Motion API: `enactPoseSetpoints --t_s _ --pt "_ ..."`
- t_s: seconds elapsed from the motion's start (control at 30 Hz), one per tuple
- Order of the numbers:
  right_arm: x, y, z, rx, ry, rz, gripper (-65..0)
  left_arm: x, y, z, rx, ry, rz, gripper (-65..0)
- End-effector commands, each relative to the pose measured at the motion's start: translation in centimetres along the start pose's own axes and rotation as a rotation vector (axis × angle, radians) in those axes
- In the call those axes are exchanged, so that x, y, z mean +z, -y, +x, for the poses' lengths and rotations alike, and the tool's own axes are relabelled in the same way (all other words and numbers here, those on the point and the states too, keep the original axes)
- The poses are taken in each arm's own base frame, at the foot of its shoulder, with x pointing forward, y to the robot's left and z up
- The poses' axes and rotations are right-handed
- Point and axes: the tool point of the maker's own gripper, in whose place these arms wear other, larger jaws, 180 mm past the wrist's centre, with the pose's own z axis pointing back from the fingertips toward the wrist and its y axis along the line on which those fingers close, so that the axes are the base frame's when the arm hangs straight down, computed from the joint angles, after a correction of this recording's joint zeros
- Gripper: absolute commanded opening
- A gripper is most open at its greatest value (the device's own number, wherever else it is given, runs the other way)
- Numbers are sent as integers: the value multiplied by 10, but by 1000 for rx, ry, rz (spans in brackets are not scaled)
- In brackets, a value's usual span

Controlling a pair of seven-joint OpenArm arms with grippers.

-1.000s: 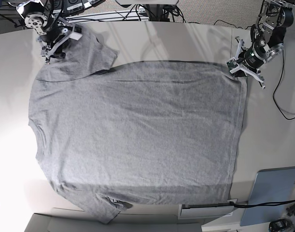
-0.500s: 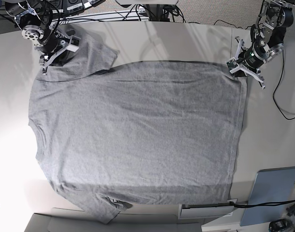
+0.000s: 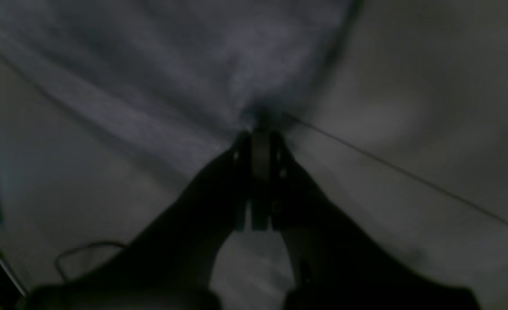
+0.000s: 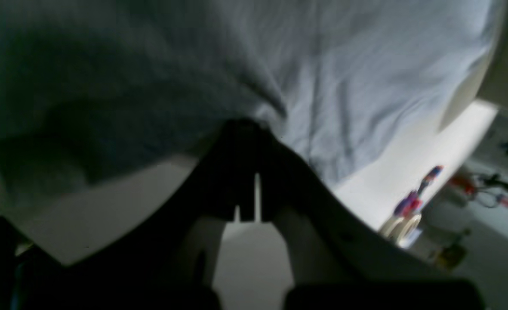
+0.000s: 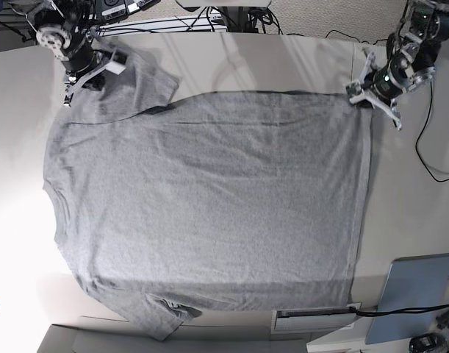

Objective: Fold the T-shirt properly
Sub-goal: 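Lift the shoulder corners and pull them toward the robot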

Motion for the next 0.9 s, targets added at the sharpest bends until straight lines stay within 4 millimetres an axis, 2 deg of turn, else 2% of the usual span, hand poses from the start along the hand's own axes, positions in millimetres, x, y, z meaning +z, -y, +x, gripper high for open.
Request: enactPoseSetpoints --t_s 0.0,0.1,0.27,0.5,0.87 --pt "6 0 -7 48 -29 -7 -650 7 5 -3 -2 -13 -27 -650" --pt "16 -14 -14 105 -63 10 -650 19 2 0 40 -3 -3 -650" --pt "38 -33 -12 150 -75 6 -650 42 5 -1 47 -5 22 -650" --pt "69 -54 -2 151 -65 37 -650 66 21 -14 56 -46 10 -650" --pt "99 -87 -4 120 -71 100 -650 94 36 -20 43 -81 -11 -650"
